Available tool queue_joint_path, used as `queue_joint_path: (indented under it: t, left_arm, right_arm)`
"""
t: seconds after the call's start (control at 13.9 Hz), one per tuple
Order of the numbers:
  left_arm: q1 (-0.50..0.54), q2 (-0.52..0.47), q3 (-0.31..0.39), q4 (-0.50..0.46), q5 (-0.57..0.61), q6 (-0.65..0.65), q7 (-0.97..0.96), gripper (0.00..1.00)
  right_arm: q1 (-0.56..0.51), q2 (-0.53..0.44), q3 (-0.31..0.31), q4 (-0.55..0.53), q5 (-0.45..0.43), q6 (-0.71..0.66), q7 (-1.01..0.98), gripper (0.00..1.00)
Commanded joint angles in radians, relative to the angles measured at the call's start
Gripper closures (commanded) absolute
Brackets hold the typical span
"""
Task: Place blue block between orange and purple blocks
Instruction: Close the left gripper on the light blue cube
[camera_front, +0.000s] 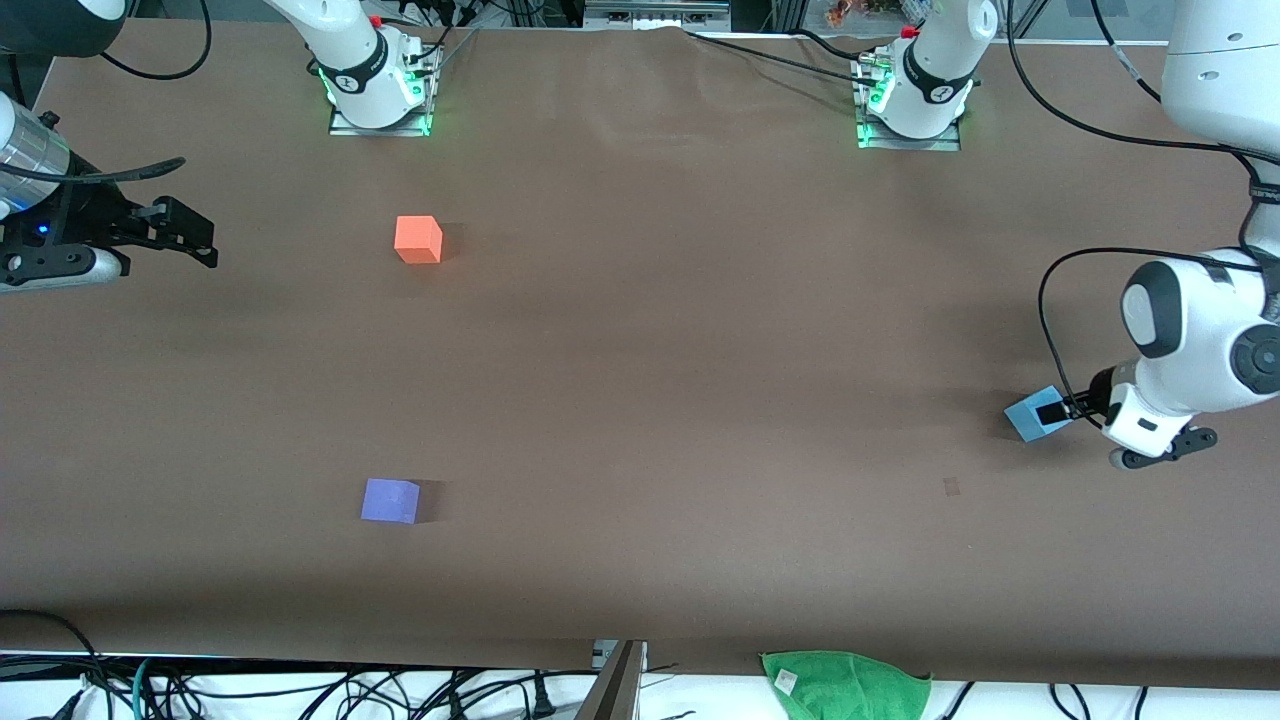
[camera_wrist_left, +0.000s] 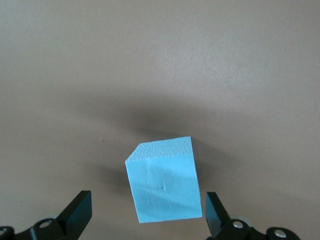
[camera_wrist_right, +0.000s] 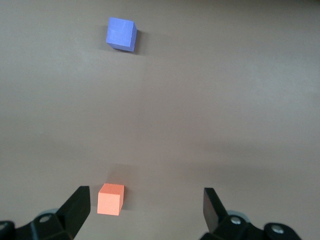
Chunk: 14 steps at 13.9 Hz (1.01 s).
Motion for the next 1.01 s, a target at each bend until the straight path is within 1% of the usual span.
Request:
queue_joint_path:
  t: [0.0, 0.14, 0.36, 0.43, 0.94]
  left_arm:
    - [-0.032, -0.067, 0.018, -0.079, -0.024, 0.043, -0.062, 0.00]
    - [-0.038, -0.067, 0.023, -0.092, -0.031, 0.070, -0.089, 0.00]
    - [-0.038, -0.062, 0.027, -0.154, -0.031, 0.191, -0.089, 0.00]
    - [-0.038, -0.061, 0.028, -0.166, -0.031, 0.207, -0.089, 0.00]
    - [-0.038, -0.049, 0.037, -0.177, -0.032, 0.218, -0.090, 0.00]
  right_arm:
    - [-0.001, -0.004, -0.001, 0.007, -0.003, -0.008, 0.004, 0.00]
    - [-0.001, -0.004, -0.001, 0.007, -0.003, -0.008, 0.004, 0.00]
    - [-0.001, -0.004, -0.001, 0.007, -0.003, -0.008, 0.004, 0.00]
    - [-0.001, -0.004, -0.001, 0.007, -0.003, -0.008, 0.004, 0.00]
    - [-0.001, -0.004, -0.002, 0.007, -0.003, -0.008, 0.004, 0.00]
